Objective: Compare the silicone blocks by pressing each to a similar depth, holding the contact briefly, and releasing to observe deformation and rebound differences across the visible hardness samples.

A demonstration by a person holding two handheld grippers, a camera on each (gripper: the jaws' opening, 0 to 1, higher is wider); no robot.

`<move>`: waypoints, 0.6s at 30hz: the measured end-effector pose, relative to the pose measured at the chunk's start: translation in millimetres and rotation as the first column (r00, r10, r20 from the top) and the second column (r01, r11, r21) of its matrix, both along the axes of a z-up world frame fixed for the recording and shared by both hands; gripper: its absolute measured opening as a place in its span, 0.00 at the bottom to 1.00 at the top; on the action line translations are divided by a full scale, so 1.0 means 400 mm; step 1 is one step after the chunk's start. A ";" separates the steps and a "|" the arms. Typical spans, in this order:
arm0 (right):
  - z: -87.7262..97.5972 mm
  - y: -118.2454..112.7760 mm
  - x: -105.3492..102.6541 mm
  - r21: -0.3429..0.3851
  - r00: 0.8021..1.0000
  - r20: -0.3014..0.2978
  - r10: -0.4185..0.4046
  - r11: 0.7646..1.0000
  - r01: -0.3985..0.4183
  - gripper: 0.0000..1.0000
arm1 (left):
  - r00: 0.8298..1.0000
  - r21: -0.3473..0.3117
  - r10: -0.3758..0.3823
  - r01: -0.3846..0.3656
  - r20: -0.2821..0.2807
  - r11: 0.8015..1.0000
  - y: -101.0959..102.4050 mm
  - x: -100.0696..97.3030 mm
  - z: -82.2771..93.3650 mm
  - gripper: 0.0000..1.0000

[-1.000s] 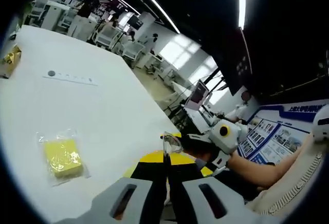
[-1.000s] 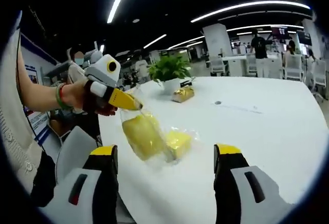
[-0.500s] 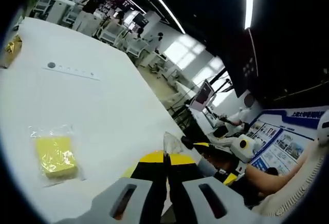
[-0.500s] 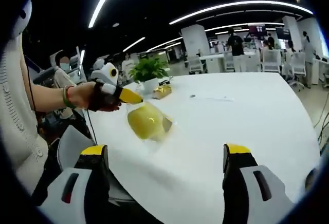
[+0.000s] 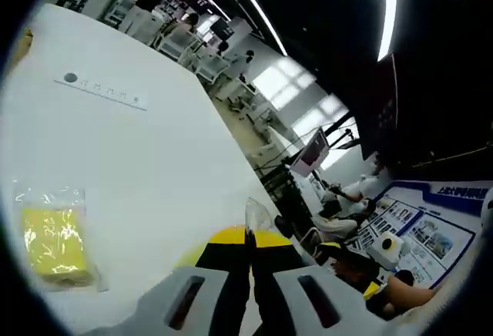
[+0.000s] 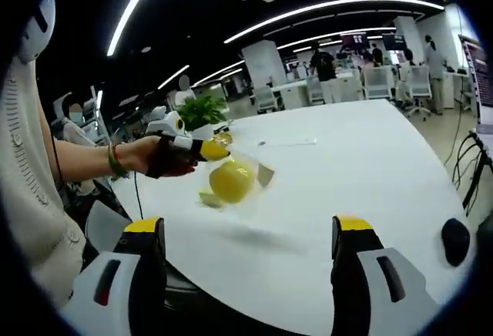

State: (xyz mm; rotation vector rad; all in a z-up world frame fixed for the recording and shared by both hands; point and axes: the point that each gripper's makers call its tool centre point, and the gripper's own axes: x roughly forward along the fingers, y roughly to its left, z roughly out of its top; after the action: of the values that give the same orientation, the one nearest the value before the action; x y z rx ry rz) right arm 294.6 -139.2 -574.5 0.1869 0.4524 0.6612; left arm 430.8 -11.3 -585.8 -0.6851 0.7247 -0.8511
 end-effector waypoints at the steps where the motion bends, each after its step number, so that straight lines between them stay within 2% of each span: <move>1: 0.000 -0.007 0.003 0.002 1.000 -0.005 -0.006 1.000 0.006 0.83 | 1.000 -0.008 0.008 -0.009 -0.011 1.000 -0.005 0.007 -0.006 0.00; 7: -0.004 -0.039 0.016 0.000 0.999 -0.022 -0.034 0.999 0.034 0.80 | 0.993 -0.058 0.062 -0.069 -0.103 0.996 -0.027 0.059 -0.059 0.00; 9: -0.005 -0.045 0.021 0.001 0.999 -0.023 -0.042 0.999 0.042 0.81 | 0.993 -0.044 0.064 -0.069 -0.097 0.997 -0.029 0.073 -0.078 0.00; 13: -0.014 -0.053 0.033 -0.007 0.998 -0.037 -0.055 0.998 0.054 0.80 | 0.986 -0.040 0.101 -0.107 -0.133 0.993 -0.019 0.108 -0.116 0.00; 16: -0.022 -0.053 0.038 -0.015 0.997 -0.047 -0.059 0.998 0.058 0.79 | 0.982 -0.006 0.127 -0.129 -0.138 0.992 -0.009 0.135 -0.148 0.00; 18: -0.024 -0.049 0.039 -0.009 0.997 -0.054 -0.060 0.998 0.060 0.79 | 0.977 -0.003 0.143 -0.145 -0.161 0.989 -0.002 0.150 -0.169 0.00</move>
State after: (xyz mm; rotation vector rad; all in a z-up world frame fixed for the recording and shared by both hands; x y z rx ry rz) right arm 310.1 -158.9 -584.2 0.2108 0.4997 0.5967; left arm 490.8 -12.1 -653.5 -0.8157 0.8034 -0.6741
